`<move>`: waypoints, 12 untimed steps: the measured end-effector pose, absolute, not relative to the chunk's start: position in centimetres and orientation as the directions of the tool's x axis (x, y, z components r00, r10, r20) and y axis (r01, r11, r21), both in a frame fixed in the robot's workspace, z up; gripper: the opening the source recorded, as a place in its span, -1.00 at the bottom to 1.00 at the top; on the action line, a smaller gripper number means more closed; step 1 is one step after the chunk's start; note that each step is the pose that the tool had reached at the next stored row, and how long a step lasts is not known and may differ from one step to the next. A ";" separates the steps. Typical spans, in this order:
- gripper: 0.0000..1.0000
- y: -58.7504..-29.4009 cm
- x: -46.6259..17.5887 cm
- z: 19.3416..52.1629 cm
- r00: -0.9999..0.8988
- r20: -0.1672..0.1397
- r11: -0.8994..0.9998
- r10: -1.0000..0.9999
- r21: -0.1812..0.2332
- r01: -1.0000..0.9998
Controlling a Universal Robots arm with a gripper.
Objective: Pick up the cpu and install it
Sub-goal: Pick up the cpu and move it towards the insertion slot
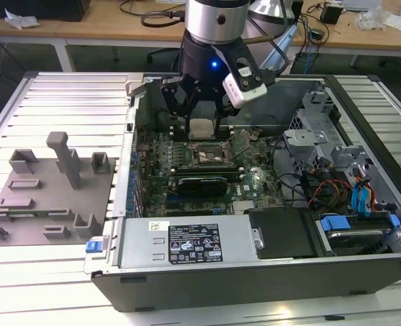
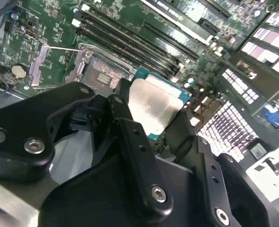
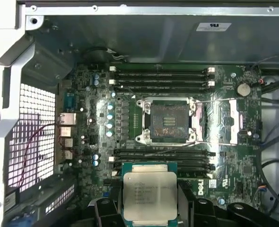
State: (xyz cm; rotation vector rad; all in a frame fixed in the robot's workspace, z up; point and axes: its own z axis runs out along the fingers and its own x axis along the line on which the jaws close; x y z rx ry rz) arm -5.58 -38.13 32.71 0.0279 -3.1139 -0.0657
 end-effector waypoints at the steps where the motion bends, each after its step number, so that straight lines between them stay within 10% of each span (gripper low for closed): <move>1: 0.09 -38.0 -5.5 32.6 -0.999 0.026 0.999 -0.020 0.042 -0.019; 12: 0.09 -36.7 -5.0 31.1 -0.999 0.024 0.999 -0.032 0.041 -0.031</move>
